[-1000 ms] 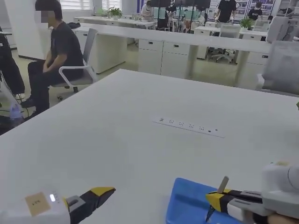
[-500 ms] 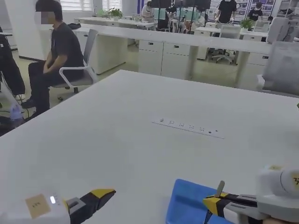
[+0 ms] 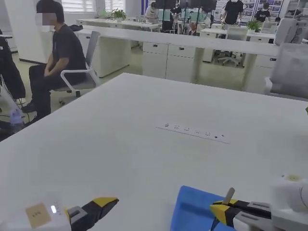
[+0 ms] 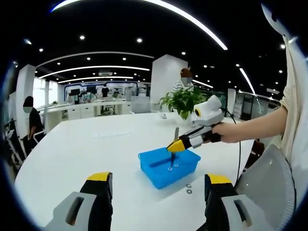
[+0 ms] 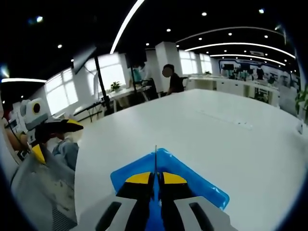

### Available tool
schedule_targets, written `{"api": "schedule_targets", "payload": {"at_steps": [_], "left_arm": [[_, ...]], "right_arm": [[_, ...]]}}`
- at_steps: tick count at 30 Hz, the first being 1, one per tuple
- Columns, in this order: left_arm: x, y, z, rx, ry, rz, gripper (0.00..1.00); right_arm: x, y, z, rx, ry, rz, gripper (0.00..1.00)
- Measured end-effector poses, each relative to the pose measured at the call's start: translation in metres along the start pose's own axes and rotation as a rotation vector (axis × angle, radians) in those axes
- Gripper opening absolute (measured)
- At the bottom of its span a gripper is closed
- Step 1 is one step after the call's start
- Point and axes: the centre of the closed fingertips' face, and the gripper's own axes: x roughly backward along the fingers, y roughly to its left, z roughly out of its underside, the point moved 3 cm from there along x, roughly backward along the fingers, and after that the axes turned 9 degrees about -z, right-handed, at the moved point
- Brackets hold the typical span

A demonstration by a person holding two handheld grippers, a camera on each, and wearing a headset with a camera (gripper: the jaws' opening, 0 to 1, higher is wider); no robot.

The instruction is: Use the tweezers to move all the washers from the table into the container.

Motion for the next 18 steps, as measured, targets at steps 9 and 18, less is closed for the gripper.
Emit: {"api": "schedule_targets", "payload": {"at_steps": [9, 18], "left_arm": [[0.0, 0.0, 0.0, 0.0, 0.001, 0.0, 0.79], [0.001, 0.0, 0.0, -0.002, 0.0, 0.0, 0.79]], "right_arm": [[0.017, 0.022, -0.016, 0.019, -0.082, -0.017, 0.03], [0.026, 0.042, -0.026, -0.027, -0.155, -0.065, 0.03]]}}
